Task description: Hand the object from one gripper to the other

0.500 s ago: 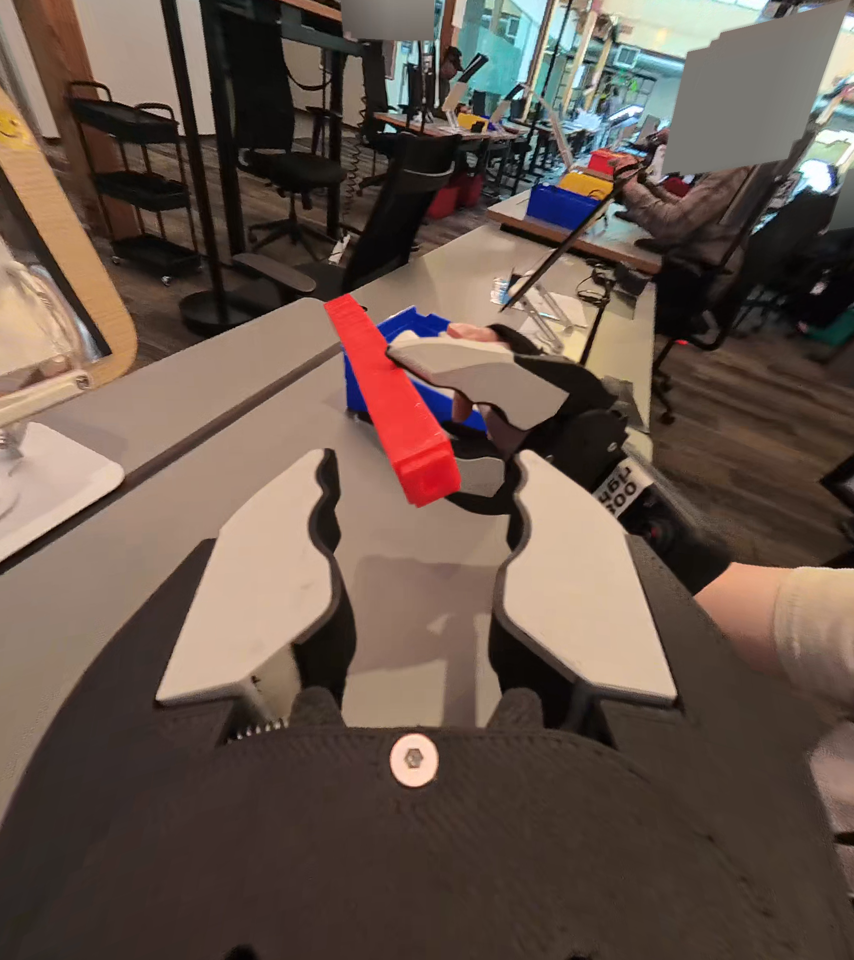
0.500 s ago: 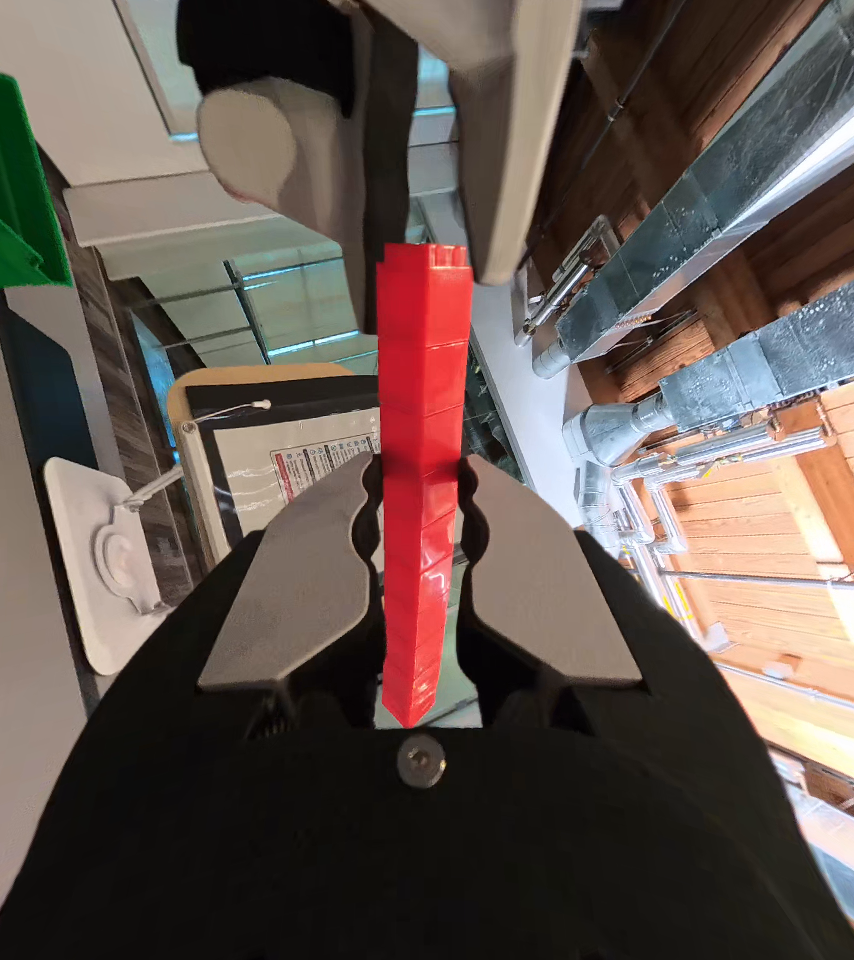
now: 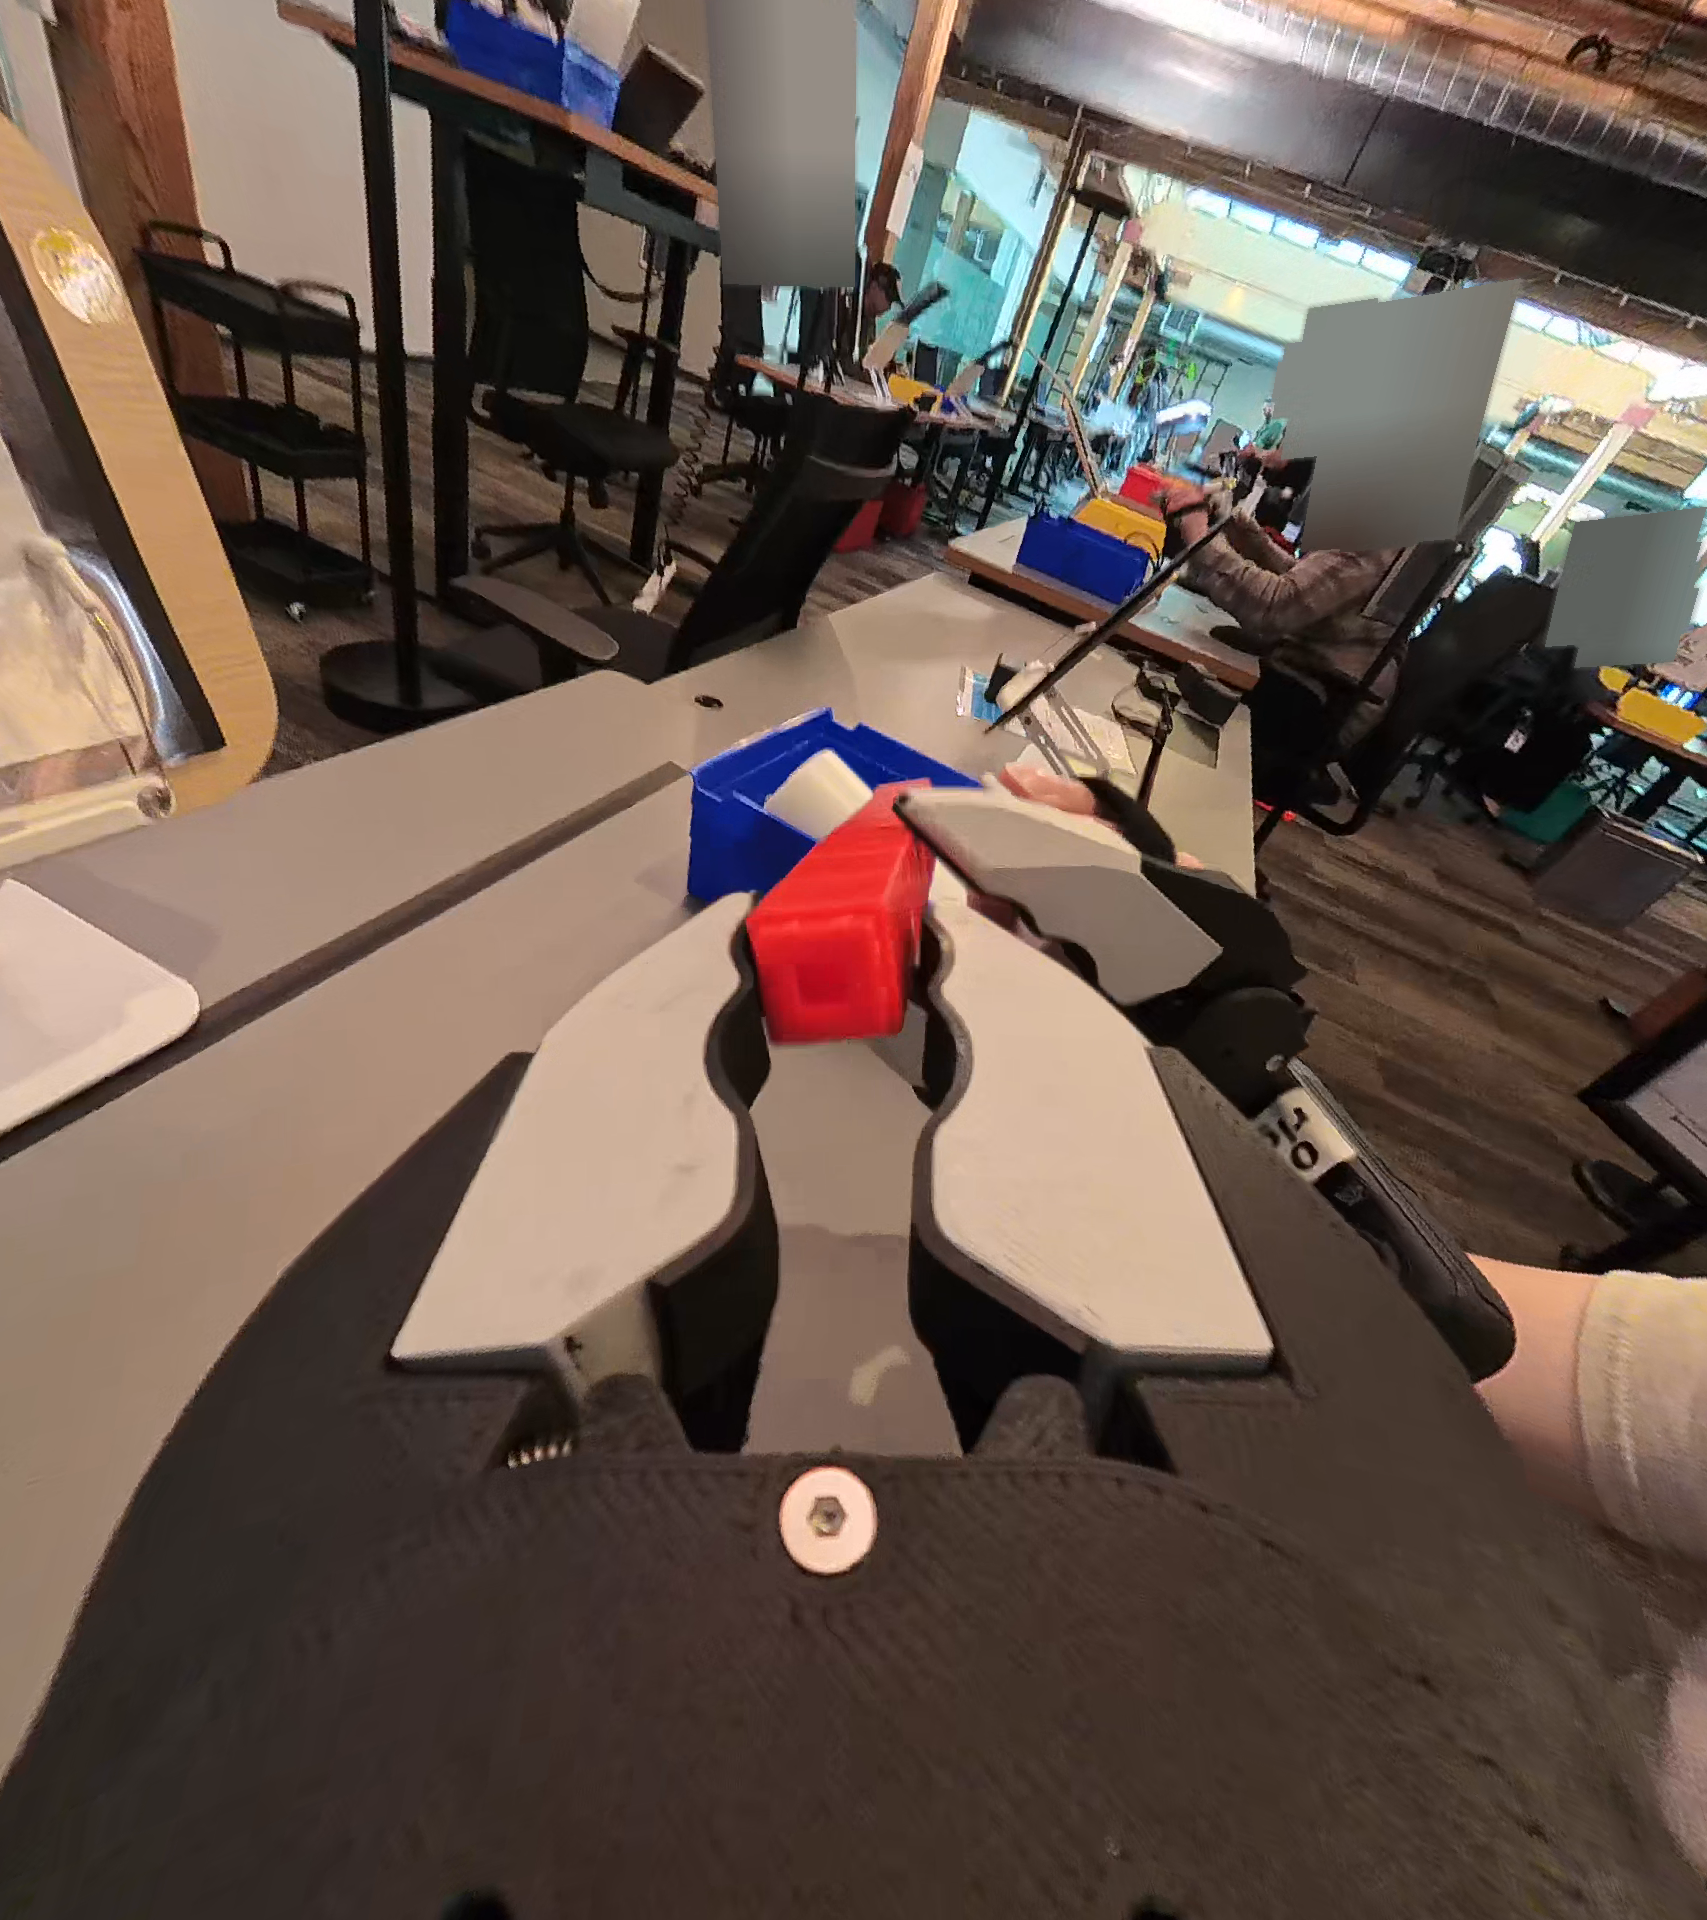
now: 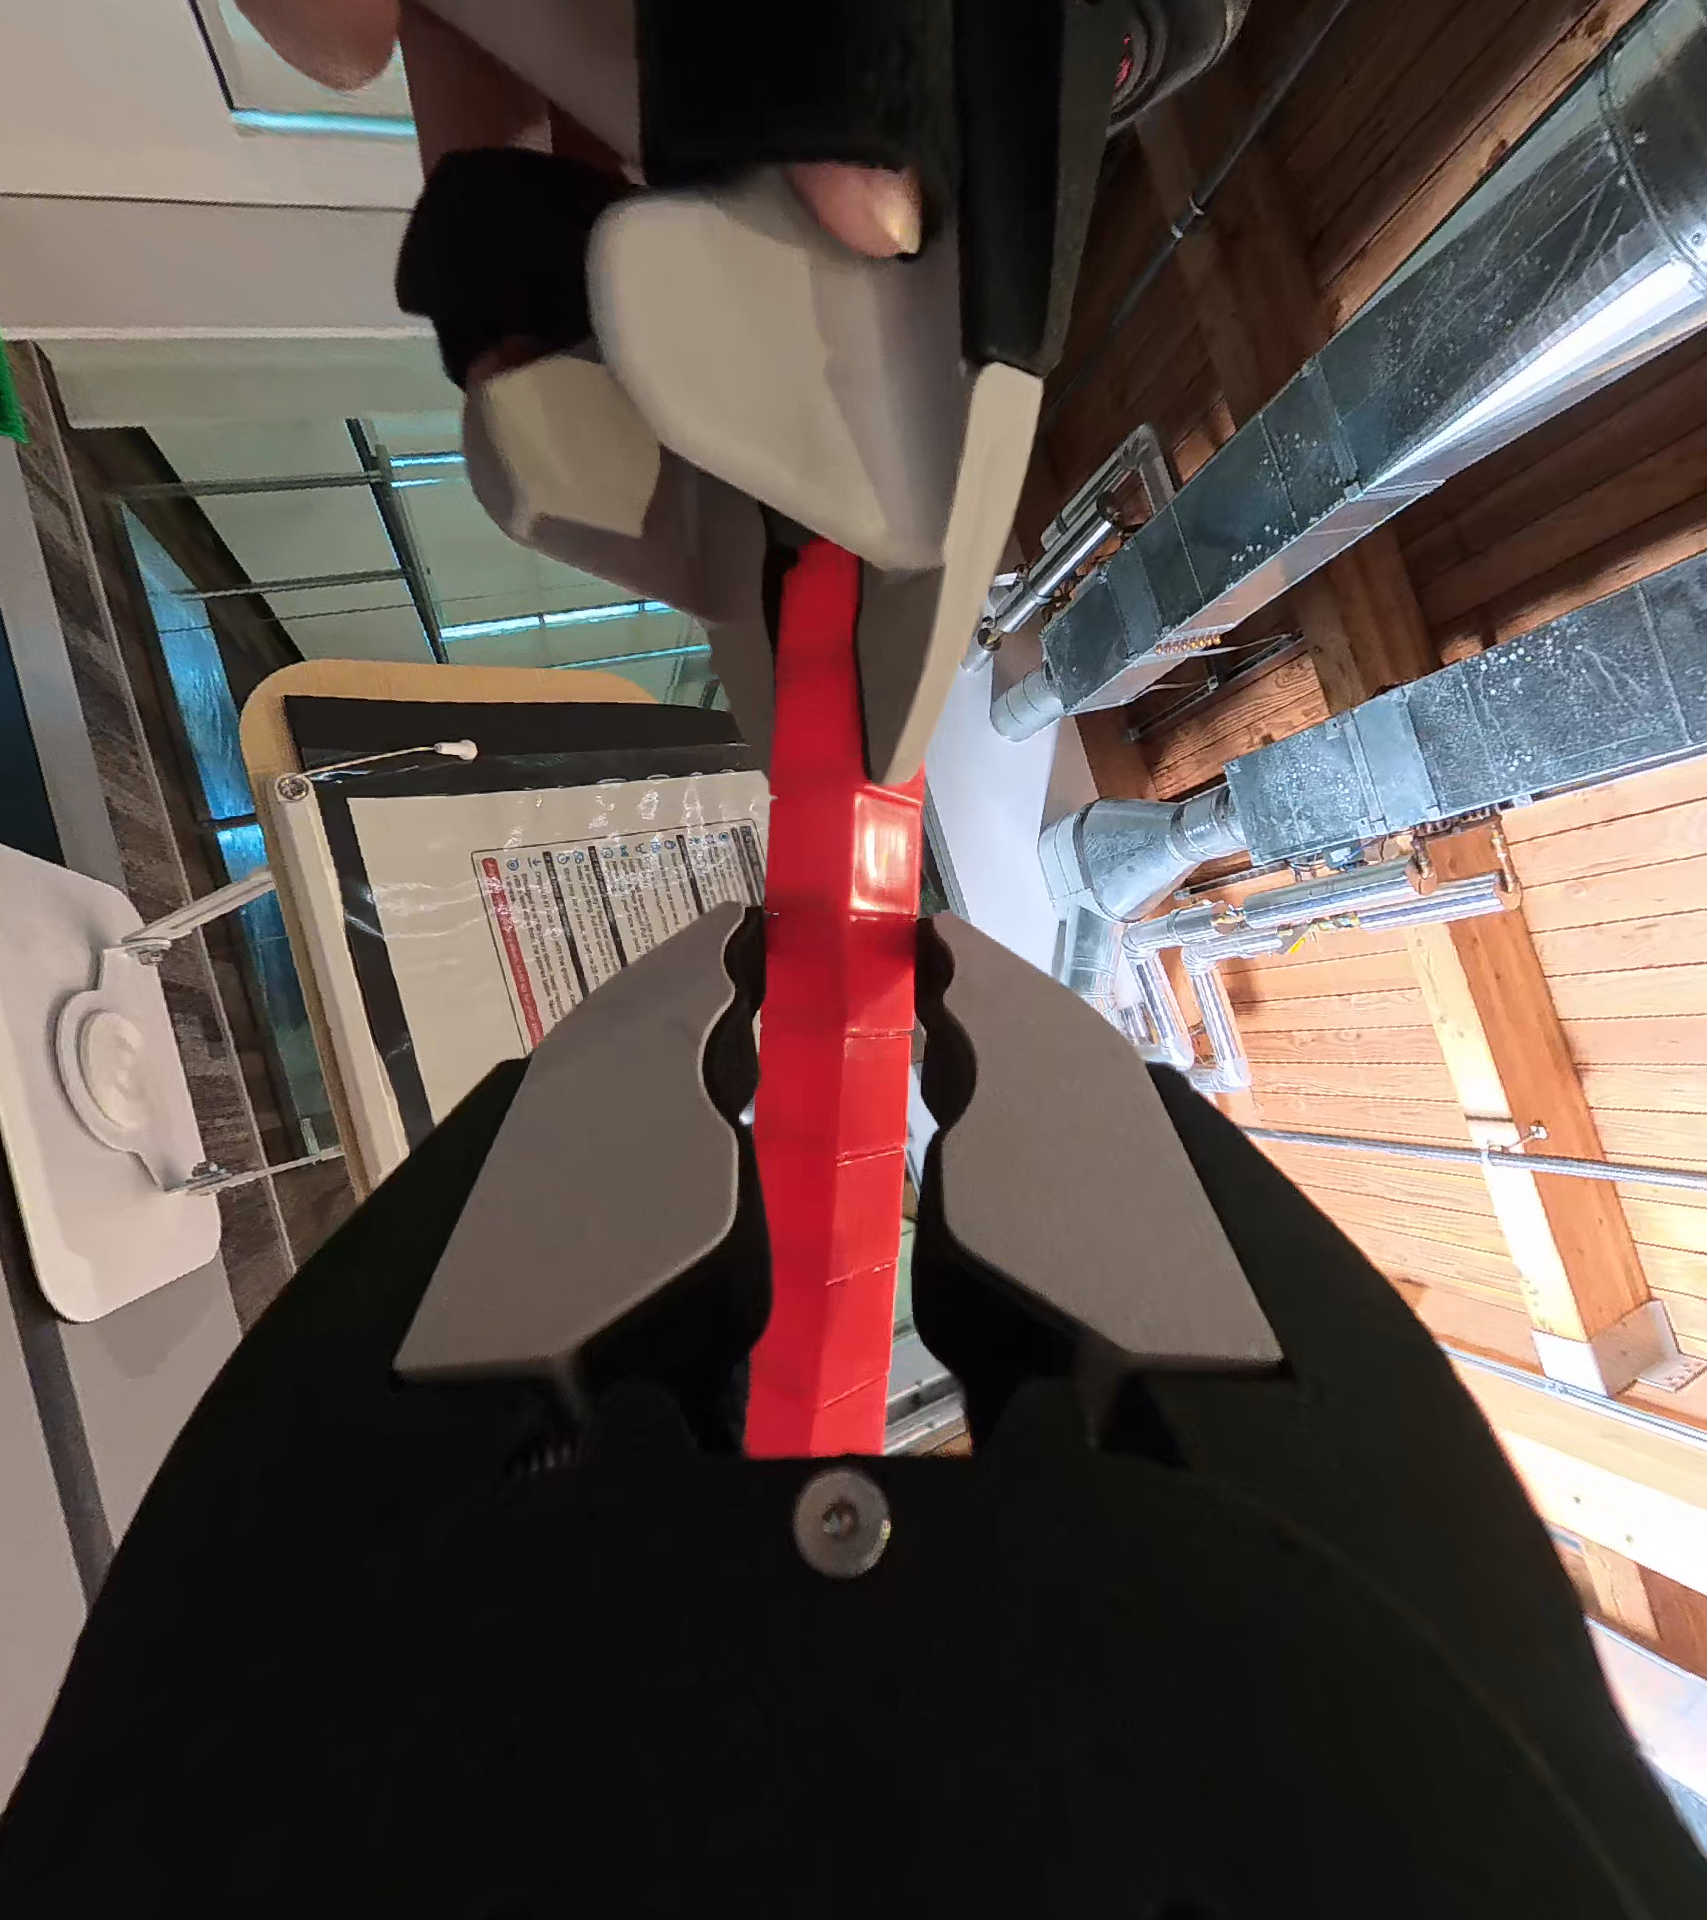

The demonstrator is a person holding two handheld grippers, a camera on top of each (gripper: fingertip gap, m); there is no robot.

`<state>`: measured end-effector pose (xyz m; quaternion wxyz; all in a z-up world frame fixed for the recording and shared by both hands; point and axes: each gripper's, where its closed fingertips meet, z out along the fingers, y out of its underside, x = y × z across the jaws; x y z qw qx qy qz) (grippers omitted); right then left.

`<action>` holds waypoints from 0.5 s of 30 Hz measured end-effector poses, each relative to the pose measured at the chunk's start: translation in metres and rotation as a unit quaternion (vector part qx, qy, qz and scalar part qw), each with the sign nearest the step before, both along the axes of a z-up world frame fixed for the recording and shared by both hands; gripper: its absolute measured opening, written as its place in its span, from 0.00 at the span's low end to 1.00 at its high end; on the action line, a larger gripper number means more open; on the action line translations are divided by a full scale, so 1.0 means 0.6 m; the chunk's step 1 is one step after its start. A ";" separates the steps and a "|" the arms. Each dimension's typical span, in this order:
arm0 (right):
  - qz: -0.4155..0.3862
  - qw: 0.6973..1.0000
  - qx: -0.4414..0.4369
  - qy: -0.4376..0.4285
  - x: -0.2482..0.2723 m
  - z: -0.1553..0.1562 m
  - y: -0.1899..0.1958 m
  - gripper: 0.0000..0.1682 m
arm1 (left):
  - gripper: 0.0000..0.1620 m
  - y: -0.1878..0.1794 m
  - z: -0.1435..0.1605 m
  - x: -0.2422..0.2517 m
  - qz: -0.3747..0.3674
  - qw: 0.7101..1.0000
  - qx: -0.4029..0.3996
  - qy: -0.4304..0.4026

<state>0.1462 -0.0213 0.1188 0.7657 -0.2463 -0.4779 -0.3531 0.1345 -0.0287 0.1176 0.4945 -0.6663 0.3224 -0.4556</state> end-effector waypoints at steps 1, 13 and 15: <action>0.001 1.000 -0.002 -0.003 -0.001 -0.002 0.001 0.17 | 0.20 0.003 0.007 -0.001 0.006 1.000 0.010 -0.012; 0.108 0.982 -0.154 0.013 -0.026 -0.038 0.006 0.20 | 0.14 0.014 -0.001 -0.021 0.039 0.990 0.106 0.079; 0.166 0.955 -0.245 0.018 -0.035 -0.057 -0.001 0.21 | 0.14 0.010 -0.013 -0.023 0.027 0.988 0.108 0.108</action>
